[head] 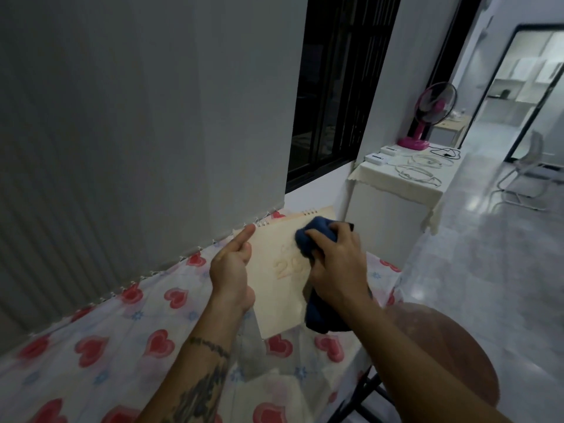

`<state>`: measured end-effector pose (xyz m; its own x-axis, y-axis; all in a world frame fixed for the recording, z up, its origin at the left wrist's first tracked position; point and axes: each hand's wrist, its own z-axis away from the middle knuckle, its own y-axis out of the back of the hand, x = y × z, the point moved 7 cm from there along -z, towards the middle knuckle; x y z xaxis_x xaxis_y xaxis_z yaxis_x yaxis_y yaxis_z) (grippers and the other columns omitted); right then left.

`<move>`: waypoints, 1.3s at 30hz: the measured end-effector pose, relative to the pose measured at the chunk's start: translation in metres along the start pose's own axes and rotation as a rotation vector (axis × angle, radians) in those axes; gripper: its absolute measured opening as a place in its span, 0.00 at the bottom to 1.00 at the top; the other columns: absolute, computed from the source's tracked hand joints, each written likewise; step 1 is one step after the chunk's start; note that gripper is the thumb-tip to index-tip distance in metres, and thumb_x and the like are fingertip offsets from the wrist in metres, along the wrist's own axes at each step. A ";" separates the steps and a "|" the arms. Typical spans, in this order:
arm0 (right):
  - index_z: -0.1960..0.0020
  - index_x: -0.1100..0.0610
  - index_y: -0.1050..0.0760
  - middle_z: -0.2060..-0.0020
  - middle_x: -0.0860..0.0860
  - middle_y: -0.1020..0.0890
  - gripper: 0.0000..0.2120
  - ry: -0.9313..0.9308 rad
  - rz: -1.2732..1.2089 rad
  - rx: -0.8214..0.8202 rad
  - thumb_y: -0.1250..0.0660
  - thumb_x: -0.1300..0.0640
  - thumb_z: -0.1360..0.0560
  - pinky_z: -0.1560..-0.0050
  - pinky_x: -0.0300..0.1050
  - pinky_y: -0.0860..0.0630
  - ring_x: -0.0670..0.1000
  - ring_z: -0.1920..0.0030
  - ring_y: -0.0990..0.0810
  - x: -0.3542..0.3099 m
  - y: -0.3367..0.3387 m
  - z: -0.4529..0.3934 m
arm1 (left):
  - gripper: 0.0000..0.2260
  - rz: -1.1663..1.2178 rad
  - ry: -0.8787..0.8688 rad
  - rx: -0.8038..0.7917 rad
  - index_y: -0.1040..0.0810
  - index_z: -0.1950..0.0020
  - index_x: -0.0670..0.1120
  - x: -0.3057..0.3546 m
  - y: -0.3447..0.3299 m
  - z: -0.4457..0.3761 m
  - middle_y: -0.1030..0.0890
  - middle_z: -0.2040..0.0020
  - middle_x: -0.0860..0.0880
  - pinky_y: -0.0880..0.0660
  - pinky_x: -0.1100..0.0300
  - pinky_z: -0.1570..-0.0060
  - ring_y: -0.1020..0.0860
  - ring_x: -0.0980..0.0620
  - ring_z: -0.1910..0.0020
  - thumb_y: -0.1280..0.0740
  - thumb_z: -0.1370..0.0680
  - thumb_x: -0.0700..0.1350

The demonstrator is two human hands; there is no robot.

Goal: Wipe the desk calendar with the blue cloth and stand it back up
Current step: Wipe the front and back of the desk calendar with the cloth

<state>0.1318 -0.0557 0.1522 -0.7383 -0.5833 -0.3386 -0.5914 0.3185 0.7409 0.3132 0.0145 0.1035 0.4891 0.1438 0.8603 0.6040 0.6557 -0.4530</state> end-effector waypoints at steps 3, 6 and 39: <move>0.40 0.44 0.26 0.39 0.51 0.30 0.16 0.248 -0.024 -0.113 0.34 0.49 0.27 0.46 0.48 0.33 0.52 0.43 0.32 -0.027 -0.005 0.024 | 0.21 0.021 -0.031 0.018 0.13 0.61 0.60 0.006 -0.001 0.002 0.17 0.47 0.52 0.17 0.56 0.69 0.18 0.49 0.59 0.38 0.17 0.42; 0.41 0.42 0.25 0.38 0.49 0.29 0.18 0.421 -0.049 -0.286 0.34 0.48 0.30 0.45 0.47 0.31 0.51 0.43 0.31 -0.024 -0.006 0.043 | 0.20 0.015 -0.038 -0.006 0.12 0.59 0.59 0.010 0.000 0.002 0.16 0.47 0.50 0.16 0.51 0.65 0.18 0.48 0.58 0.38 0.17 0.42; 0.40 0.41 0.27 0.42 0.45 0.34 0.14 0.221 -0.209 -0.107 0.36 0.47 0.26 0.47 0.32 0.37 0.41 0.46 0.37 -0.060 0.004 -0.003 | 0.18 -0.032 -0.302 -0.191 0.20 0.41 0.68 0.034 -0.020 0.012 0.16 0.44 0.53 0.19 0.40 0.48 0.17 0.43 0.48 0.42 0.16 0.46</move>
<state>0.1746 -0.0220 0.1775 -0.5090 -0.7796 -0.3648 -0.6768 0.1006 0.7293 0.3098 0.0152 0.1443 0.2772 0.3564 0.8923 0.7368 0.5172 -0.4355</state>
